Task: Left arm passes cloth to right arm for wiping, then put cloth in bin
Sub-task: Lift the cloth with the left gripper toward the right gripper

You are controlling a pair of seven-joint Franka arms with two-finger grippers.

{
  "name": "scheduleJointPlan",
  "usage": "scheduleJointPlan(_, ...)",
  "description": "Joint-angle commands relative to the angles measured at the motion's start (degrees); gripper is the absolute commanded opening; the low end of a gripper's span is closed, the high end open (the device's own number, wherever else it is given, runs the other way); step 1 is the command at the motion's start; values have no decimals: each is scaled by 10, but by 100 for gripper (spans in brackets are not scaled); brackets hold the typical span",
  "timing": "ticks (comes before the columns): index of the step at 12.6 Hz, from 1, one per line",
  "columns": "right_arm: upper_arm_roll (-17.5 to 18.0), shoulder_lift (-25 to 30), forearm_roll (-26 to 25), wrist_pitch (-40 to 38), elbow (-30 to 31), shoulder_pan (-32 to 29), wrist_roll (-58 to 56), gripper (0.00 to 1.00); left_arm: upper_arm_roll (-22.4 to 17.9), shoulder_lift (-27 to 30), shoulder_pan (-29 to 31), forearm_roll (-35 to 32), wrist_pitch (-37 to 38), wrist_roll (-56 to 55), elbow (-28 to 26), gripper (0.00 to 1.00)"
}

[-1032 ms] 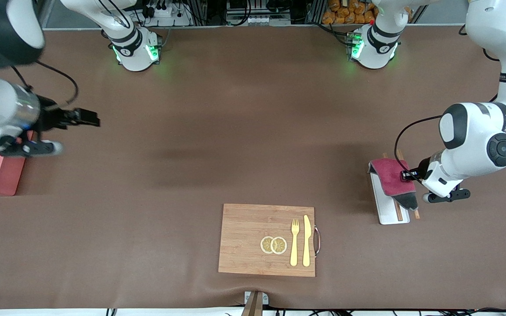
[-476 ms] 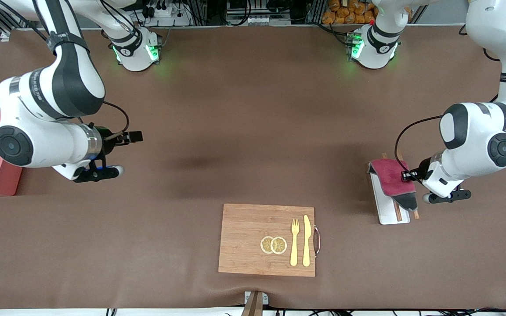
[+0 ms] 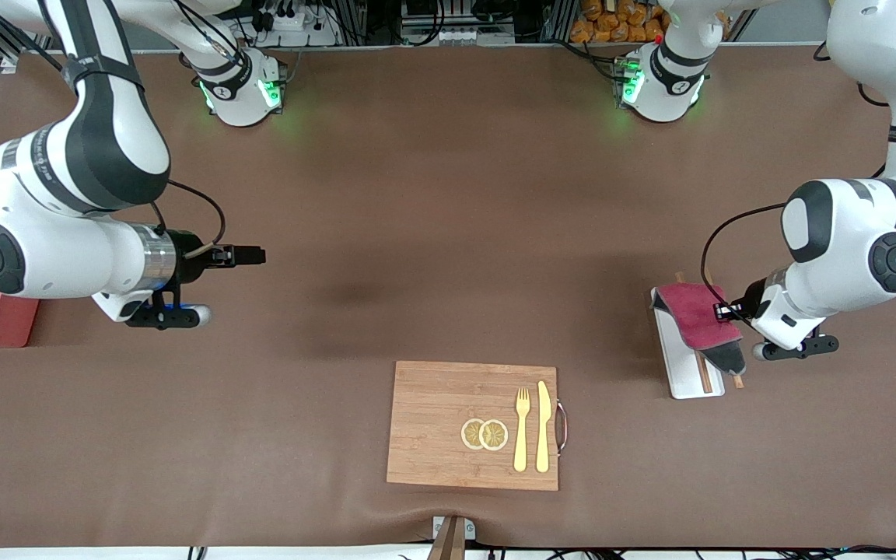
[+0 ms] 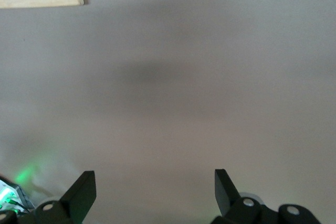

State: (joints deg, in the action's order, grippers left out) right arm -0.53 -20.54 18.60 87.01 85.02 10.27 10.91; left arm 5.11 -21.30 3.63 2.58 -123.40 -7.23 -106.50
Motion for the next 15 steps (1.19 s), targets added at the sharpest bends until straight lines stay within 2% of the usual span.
scheduleJointPlan(1, 2, -10, 40, 5, -6, -20, 13, 100, 2, 5, -3, 9, -1, -3, 0, 0)
scheduleJointPlan(3, 2, -11, 54, 4, -6, -25, 21, 100, 21, 21, -5, 9, 2, -6, 4, 0)
scheduleJointPlan(5, 3, -10, 57, 3, -6, -24, 47, 100, 57, 38, -6, 11, 39, -15, 32, 0)
scheduleJointPlan(7, 2, -10, 84, 5, -6, -25, 74, 100, 114, 37, -5, 25, 77, -99, 67, 0)
scheduleJointPlan(10, 2, -9, 129, 6, -6, -25, 83, 100, 189, 17, -26, 47, 75, -275, 117, 0)
scheduleJointPlan(13, 2, -10, 160, 18, -5, -26, 87, 100, 191, -32, -97, 100, 62, -444, 173, 0)
scheduleJointPlan(15, 2, -10, 161, 18, 5, -25, 128, 100, 191, -60, -136, 104, -4, -577, 189, 0)
